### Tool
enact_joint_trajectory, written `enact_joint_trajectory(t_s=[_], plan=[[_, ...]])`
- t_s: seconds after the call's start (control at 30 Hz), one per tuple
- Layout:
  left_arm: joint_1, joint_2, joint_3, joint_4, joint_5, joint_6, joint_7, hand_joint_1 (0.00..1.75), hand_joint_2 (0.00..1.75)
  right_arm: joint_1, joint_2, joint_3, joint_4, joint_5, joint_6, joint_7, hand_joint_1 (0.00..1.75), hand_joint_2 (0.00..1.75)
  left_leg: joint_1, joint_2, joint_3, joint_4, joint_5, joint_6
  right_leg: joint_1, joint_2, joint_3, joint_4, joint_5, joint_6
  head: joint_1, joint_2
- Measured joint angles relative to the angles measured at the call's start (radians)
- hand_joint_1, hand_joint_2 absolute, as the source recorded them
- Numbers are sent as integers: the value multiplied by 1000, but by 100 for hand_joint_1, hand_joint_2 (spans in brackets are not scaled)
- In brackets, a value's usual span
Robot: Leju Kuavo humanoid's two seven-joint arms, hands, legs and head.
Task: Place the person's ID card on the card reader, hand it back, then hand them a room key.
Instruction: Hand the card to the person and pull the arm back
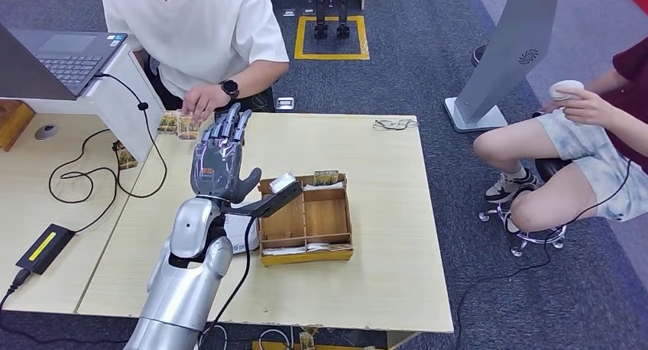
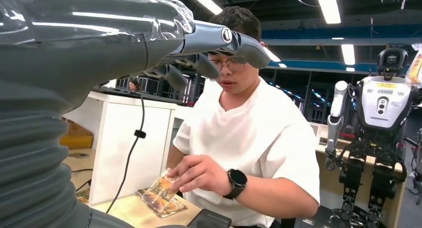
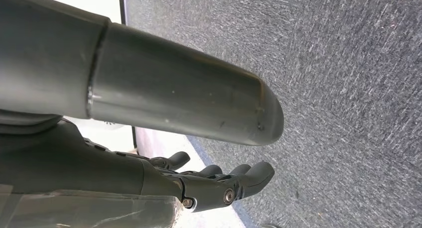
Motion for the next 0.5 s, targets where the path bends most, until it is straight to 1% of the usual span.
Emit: enact_joint_trajectory(t_s=[0.2,0.5], plan=[[7,0,0,-9,3,13,-20,0,175,0,0,0,0,0,0,-3,0,0,0,0,0,0,0,0,0,0,0,0,0,0,0,0],[14,0,0,-19,3,14,-21,0,175,0,0,0,0,0,0,-4,0,0,0,0,0,0,0,0,0,0,0,0,0,0,0,0]])
